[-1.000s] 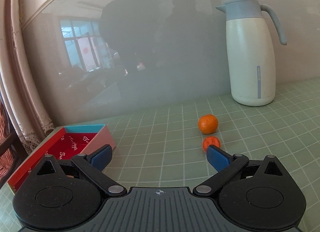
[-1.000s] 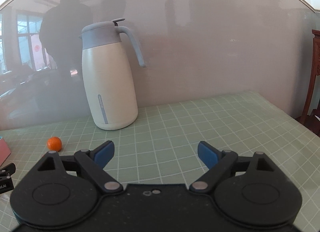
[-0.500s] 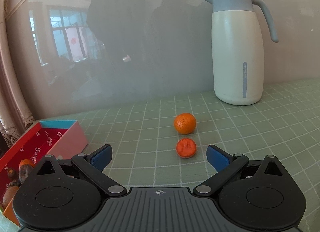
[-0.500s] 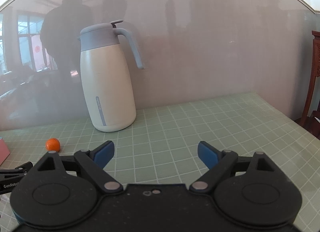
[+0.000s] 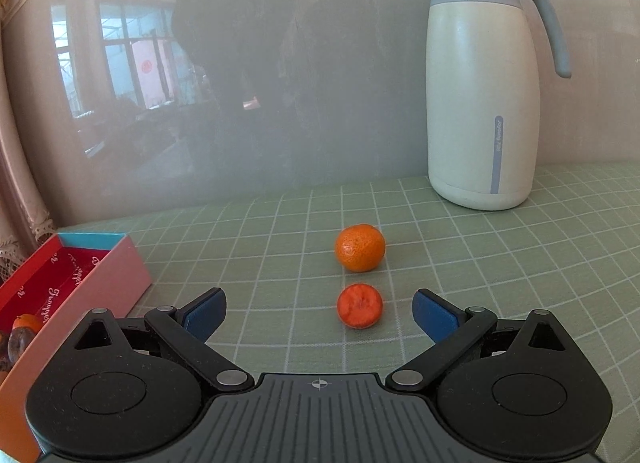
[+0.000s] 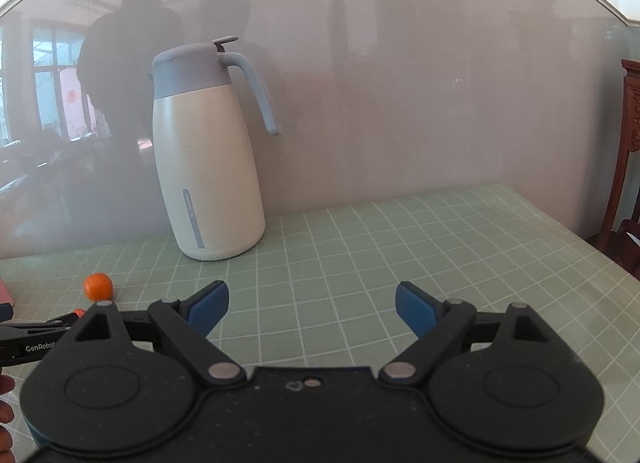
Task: Organize fruits
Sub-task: 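Move the left gripper to the remaining cut orange piece and close on it, then lift the orange piece with the left gripper toward the box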
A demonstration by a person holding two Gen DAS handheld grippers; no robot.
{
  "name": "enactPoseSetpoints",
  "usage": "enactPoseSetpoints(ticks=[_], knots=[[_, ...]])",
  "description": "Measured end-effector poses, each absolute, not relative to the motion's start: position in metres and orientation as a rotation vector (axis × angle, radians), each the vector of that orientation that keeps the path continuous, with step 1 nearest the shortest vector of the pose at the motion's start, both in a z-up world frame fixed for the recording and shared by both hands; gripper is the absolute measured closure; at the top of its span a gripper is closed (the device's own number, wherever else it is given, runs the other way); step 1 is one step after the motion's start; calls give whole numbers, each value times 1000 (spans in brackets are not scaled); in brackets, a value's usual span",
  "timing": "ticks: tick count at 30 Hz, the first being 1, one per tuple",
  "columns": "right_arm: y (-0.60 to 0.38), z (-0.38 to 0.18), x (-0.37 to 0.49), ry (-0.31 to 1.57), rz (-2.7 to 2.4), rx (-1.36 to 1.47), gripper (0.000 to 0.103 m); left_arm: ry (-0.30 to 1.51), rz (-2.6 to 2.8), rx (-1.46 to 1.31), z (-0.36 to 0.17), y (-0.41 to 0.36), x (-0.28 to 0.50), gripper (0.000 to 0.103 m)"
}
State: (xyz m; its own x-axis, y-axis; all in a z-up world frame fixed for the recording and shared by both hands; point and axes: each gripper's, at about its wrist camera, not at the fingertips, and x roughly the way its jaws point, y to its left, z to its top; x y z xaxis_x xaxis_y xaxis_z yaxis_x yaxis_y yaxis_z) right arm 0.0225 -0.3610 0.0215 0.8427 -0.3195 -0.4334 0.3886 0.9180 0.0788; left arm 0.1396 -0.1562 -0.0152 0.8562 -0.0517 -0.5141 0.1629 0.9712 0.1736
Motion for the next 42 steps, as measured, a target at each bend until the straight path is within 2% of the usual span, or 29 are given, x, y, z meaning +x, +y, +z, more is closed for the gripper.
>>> enactPoseSetpoints(ticks=[6,9,17,19,20,21,28,29,30,34,36,42], knots=[[-360,20,25,430,-370,164,13,538,-140,196,-20,-155,144,4],[-358,19,26,431,-365,156,13,532,-167,195,-22,-155,143,15],[-353,20,28,426,-346,148,13,542,-201,196,-28,-158,150,16],[-352,20,30,430,-339,148,12,554,-219,200,-30,-160,153,28],[-352,20,31,432,-333,151,12,570,-232,199,-32,-162,156,41],[-352,19,32,435,-329,152,12,585,-239,193,-33,-162,159,47],[-351,20,31,434,-316,152,12,603,-243,174,-36,-165,163,47],[-351,20,31,433,-316,152,12,603,-247,175,-36,-165,163,51],[-351,20,31,434,-315,153,12,606,-253,177,-36,-166,162,59],[-349,20,30,435,-312,147,12,621,-251,164,-36,-164,163,62],[-349,20,31,437,-311,148,12,621,-247,159,-36,-163,164,71],[-348,19,34,441,-315,145,12,607,-235,150,-35,-160,163,72]])
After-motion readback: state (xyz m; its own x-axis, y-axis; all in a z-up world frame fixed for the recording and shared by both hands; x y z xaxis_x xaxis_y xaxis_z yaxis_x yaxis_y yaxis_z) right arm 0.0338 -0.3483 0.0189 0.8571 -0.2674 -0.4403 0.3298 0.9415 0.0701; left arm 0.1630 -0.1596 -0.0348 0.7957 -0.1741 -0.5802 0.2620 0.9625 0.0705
